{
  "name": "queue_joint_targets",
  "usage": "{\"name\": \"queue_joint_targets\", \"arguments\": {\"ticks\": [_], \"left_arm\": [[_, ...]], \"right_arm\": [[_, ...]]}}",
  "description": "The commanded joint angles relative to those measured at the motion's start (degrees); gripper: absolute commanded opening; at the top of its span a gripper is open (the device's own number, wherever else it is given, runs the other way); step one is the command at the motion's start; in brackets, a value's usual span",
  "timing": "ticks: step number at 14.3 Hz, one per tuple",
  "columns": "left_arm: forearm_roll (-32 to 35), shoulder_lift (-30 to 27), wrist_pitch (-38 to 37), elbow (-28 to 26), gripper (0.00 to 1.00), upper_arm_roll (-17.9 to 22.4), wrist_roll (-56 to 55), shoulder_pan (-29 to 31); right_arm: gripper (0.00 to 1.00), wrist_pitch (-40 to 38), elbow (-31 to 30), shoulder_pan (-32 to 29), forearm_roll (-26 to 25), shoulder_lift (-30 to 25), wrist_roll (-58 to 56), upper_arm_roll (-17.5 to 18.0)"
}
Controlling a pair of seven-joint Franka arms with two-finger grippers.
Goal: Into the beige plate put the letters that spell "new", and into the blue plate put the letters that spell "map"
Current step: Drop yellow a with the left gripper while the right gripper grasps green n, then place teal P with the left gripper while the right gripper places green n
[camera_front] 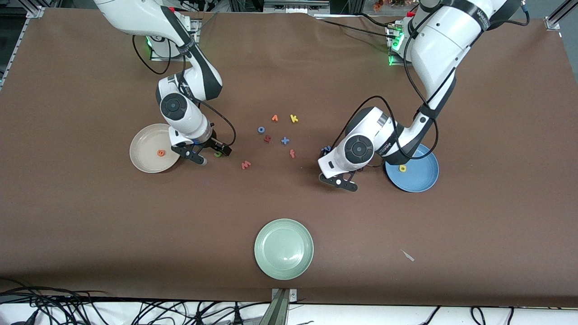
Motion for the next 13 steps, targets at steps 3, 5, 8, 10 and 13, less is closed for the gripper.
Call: {"name": "queue_joint_targets", "arguments": {"ticks": [3,5,8,10,13], "left_arm": [[1.26,0.99,0.48,0.31,1.0,0.66,-2.2,-1.87],[4.48,1.07,0.57,0.13,0.99,0.67,-4.22,-2.56],[6.62,2.04,0.57,0.48,0.5,0.67,-4.14,-2.48],[6.62,2.56,0.57,0.74,0.43,0.75,-4.14,-2.39],[6.62,3.01,2.07,0.57,0.27,0.75,-4.14,-2.48]], "right_arm": [[0.96,3.08,0.51,0.57,0.55,1.88,-0.23,0.05],[0.93,3.26,0.69,0.48,0.11,2.49,-0.58,-0.04],[0.87,4.48,0.86,0.22,-0.07,3.46,-1.54,-0.12],[0.81,4.4,0.86,0.04,-0.07,3.55,-1.9,-0.12],[0.72,4.4,1.21,-0.22,-0.07,3.64,-2.34,-0.21]]}}
